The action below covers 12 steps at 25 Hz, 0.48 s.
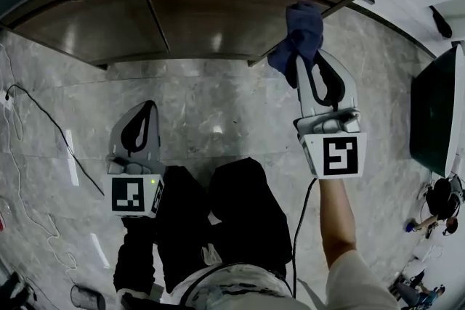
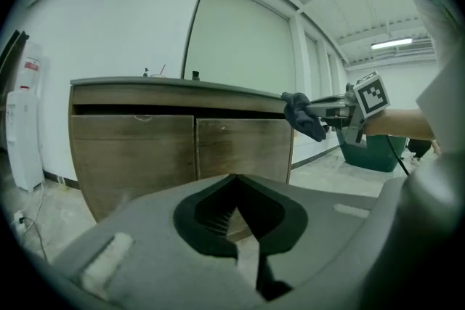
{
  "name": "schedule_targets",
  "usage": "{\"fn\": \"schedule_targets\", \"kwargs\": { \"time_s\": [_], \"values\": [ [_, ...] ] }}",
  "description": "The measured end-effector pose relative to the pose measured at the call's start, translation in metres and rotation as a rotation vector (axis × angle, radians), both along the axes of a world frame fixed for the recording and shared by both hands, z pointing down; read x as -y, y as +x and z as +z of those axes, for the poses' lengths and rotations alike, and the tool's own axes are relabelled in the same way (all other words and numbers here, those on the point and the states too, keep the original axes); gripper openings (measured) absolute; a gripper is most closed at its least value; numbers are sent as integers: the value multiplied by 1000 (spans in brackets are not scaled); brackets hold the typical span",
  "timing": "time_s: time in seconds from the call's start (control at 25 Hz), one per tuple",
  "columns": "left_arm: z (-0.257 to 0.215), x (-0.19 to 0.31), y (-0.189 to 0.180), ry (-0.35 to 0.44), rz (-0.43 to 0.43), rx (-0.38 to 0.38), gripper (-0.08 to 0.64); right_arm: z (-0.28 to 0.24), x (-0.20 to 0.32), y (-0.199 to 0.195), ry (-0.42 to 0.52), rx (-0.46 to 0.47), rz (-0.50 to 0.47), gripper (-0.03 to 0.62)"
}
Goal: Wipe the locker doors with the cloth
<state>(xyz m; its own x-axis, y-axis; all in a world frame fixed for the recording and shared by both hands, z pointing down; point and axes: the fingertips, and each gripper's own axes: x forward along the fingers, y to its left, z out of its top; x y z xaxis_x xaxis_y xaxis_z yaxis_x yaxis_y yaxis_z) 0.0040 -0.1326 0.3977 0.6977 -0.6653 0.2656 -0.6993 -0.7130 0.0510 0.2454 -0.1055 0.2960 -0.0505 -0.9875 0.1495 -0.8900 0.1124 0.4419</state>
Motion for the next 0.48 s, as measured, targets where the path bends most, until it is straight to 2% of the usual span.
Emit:
{"fn": "schedule_targets", "kwargs": {
  "time_s": [0.24, 0.48],
  "values": [
    [70, 13, 39, 138, 102, -7, -2, 61, 18, 20, 104, -62, 14, 74],
    [118, 29, 46, 196, 64, -39, -2, 81, 30, 40, 245, -143, 23, 74]
  ]
}}
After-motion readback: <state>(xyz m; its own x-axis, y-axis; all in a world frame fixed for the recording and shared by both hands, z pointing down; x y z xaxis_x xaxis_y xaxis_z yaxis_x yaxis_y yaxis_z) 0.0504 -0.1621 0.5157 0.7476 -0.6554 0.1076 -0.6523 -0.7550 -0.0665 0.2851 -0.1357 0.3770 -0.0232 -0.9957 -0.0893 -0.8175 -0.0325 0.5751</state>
